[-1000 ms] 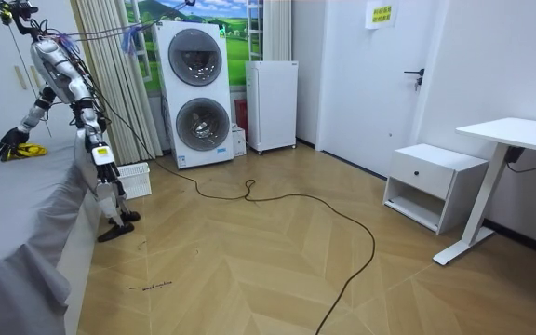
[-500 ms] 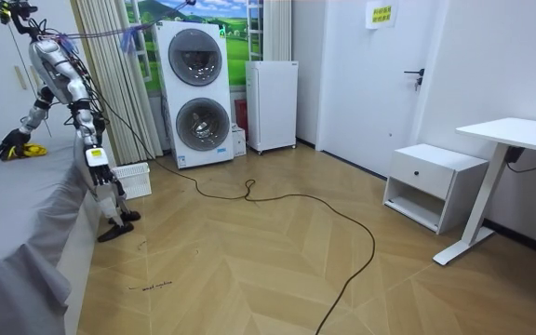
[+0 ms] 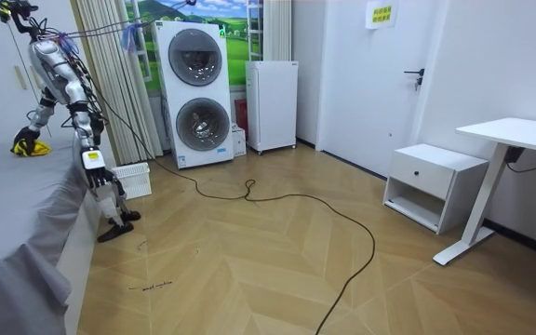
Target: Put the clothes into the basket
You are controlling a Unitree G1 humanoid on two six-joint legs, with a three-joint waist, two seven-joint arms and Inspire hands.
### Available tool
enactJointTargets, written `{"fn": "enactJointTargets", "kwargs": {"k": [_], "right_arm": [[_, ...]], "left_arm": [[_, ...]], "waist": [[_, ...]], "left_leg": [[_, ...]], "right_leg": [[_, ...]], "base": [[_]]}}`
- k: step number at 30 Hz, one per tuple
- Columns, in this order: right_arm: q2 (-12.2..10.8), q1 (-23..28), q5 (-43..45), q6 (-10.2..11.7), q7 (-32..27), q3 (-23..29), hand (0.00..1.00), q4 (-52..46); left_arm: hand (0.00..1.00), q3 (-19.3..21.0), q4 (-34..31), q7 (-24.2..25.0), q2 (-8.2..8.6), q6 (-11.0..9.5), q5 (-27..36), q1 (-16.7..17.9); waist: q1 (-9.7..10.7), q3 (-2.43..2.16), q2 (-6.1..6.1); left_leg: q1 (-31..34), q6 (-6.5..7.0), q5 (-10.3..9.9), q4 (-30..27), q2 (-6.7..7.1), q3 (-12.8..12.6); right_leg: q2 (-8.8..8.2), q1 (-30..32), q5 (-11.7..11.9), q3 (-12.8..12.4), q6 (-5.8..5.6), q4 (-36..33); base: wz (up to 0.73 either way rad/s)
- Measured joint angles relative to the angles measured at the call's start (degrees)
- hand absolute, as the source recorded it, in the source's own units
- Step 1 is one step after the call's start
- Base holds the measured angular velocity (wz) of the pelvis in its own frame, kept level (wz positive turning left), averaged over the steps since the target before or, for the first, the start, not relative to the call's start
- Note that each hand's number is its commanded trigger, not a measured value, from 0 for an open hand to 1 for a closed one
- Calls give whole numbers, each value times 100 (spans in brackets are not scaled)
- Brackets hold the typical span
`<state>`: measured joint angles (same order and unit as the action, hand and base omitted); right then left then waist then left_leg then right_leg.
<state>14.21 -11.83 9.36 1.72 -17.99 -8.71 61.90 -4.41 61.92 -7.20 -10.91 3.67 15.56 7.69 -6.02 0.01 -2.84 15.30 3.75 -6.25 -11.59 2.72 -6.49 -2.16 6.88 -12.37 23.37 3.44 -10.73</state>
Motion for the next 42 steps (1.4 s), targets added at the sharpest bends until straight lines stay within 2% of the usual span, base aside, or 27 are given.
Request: {"fn": "enactJointTargets", "kwargs": {"k": [6,10,15,20,24,28,30,31,33,35,40,42], "right_arm": [[0,79,31,-163,64,15,100,60],[-1,75,17,-187,81,116,100,60],[2,36,-20,-246,183,126,100,-20],[37,64,-211,-307,198,126,100,-106],[136,201,-192,-371,256,337,100,-987],[208,281,-143,-383,251,589,100,-1360],[254,496,-158,-438,257,747,100,-1753],[255,594,-151,-445,256,816,100,-1953],[256,992,-2,-505,258,1046,100,-2941],[254,1081,18,-504,254,1214,100,-3325],[253,1233,24,-532,263,1674,100,-3826],[253,1303,30,-536,337,1846,100,-4061]], "left_arm": [[0,13,59,24,0,8,-3,0],[0,15,51,24,3,8,0,-9],[0,15,21,0,4,8,20,-22],[0,15,16,-5,-1,6,74,-18],[0,141,-12,-2,-11,6,-16,-12],[0,380,-35,-6,-8,-1,-21,-18],[0,453,-47,-14,-8,17,-26,-2],[0,476,-47,-19,-4,48,-31,16],[0,634,-237,-75,29,105,-171,214],[0,671,-245,-142,50,142,-263,284],[0,904,-284,-179,124,272,-430,368],[0,1017,-284,-206,156,351,-676,387]], "waist": [[-19,13,11],[-19,17,11],[99,18,7],[134,28,9],[308,40,-1],[416,64,-68],[437,64,-101],[453,63,-99],[586,61,-102],[730,58,-106],[783,51,-88],[830,50,-82]], "left_leg": [[-43,-1,0,37,-9,-123],[-97,0,0,80,-26,-213],[-101,0,0,103,-43,-293],[-312,0,0,188,-52,-418],[-483,0,0,220,-57,-435],[-755,-3,-3,250,-50,-461],[-967,-5,-5,299,-43,-519],[-1006,-13,-9,313,-43,-533],[-1062,-22,-14,333,-46,-570],[-1125,-22,-14,335,-48,-611],[-1315,-41,-50,345,-92,-793],[-1376,-46,-63,352,-121,-866]], "right_leg": [[-2,16,0,-150,0,8],[-3,34,0,-254,-1,-20],[-5,101,0,-344,-1,-95],[-1,-20,4,-498,-5,-86],[6,-101,4,-631,-5,-91],[8,-331,4,-766,-9,14],[11,-473,1,-941,-21,32],[14,-494,-2,-973,-26,35],[21,-502,-4,-1090,-31,19],[23,-541,2,-1140,-38,9],[63,-657,6,-1308,-39,6],[97,-676,17,-1400,-35,-11]], "base": [[-10],[-13],[-9],[-17],[-18],[-19],[-29],[-32],[-25],[-15],[-15],[-13]]}}
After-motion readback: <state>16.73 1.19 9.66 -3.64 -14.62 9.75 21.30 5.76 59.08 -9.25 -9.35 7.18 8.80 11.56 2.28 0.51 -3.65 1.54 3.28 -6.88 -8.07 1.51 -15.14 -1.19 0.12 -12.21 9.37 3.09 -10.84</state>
